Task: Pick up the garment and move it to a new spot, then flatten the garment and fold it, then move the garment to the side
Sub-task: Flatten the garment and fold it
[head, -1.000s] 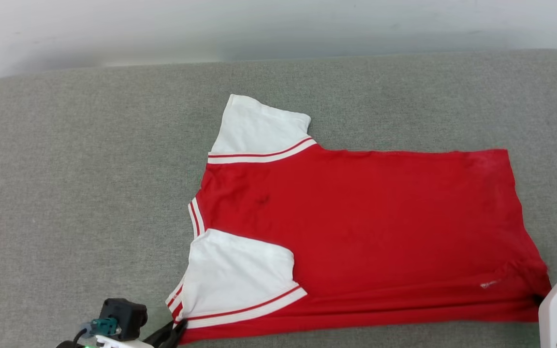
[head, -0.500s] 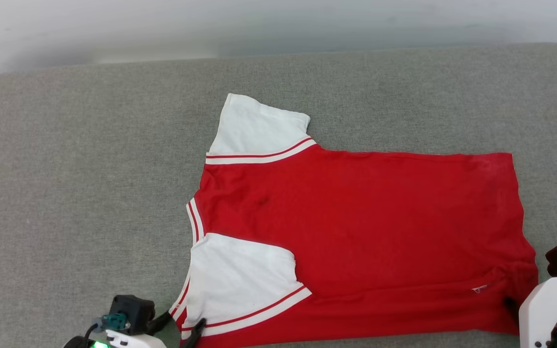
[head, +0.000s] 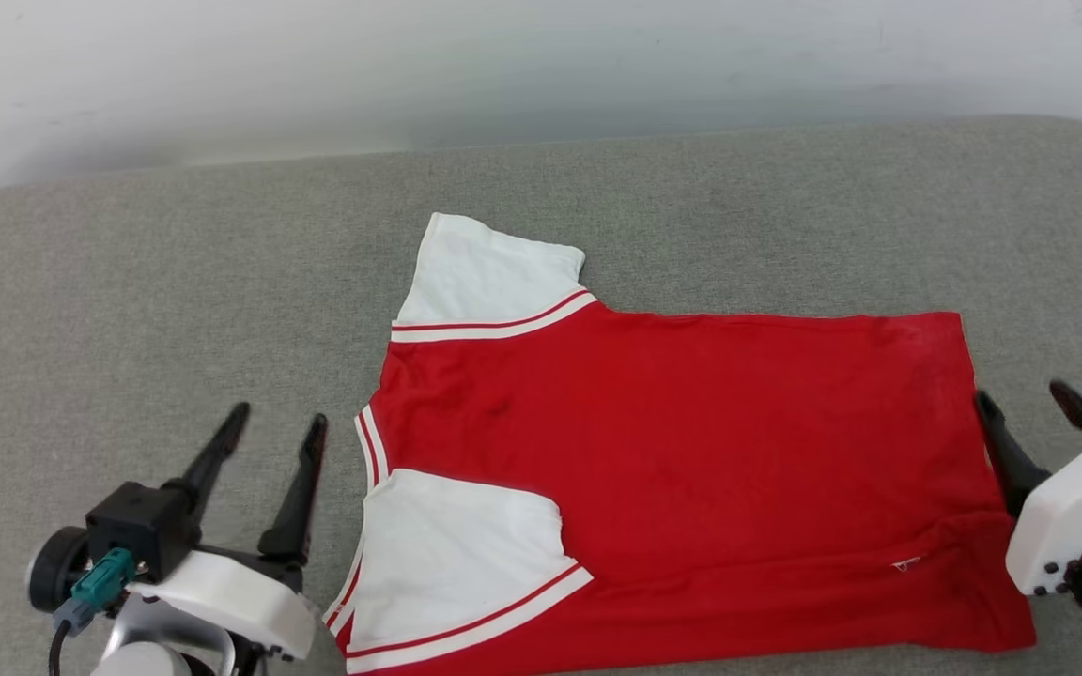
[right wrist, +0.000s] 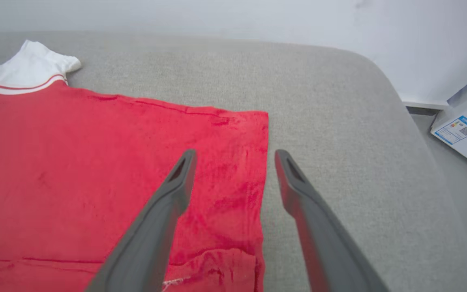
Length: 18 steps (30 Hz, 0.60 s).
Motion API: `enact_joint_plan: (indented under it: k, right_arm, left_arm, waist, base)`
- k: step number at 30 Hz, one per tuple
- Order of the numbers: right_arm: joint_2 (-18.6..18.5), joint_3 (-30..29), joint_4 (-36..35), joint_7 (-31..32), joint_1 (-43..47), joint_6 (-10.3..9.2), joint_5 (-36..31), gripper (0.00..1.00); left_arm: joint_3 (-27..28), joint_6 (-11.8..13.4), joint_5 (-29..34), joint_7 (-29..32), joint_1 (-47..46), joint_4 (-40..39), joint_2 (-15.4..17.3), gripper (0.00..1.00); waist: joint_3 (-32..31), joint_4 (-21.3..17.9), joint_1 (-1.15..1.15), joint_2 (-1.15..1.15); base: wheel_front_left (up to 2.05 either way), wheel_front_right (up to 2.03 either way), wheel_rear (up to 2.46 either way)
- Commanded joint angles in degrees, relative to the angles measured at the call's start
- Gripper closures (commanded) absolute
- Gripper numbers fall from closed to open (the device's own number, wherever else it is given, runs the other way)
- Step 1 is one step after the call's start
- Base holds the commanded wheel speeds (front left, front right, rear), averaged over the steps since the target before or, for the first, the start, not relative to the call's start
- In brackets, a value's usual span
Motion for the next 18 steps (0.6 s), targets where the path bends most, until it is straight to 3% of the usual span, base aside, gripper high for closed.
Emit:
enact_joint_plan:
  k: [1,4,7,14,18]
  right_arm:
    - [0.5,0.6,-0.6,-2.7,-0.9,-0.02,-0.3,0.0]
    - [1.4,1.3,-1.4,-9.9,-1.4,-0.02,-0.4,0.0]
    - [3.0,1.9,-1.6,-16.9,-1.3,-0.02,-0.4,0.0]
    - [6.2,3.1,-0.2,-32.4,0.0,-0.02,-1.3,0.0]
    - [7.7,4.4,1.6,-37.2,-0.3,-0.02,-1.4,0.0]
  left_arm:
    - [1.0,0.7,1.4,-0.6,-0.4,0.2,-0.5,0.0]
    - [4.2,1.0,3.6,-1.1,0.0,-1.0,-2.9,0.0]
    - [8.5,-0.2,6.6,-1.2,1.5,-3.1,-6.1,0.0]
    - [17.1,-6.5,13.3,-1.2,4.4,-5.3,-13.3,0.0]
    - [20.5,-11.2,14.8,-1.2,4.6,-4.1,-16.2,0.0]
  waist:
    - [-0.1,-0.2,0.0,0.0]
    - [-0.2,-0.4,0.0,0.0]
    - [-0.1,-0.6,0.0,0.0]
    - [0.7,-1.1,0.0,0.0]
    - [1.7,-1.8,0.0,0.0]
  base:
    - [0.0,0.0,0.0]
    - [0.0,0.0,0.0]
    - [0.0,0.0,0.0]
    - [0.0,0.0,0.0]
    - [0.0,0.0,0.0]
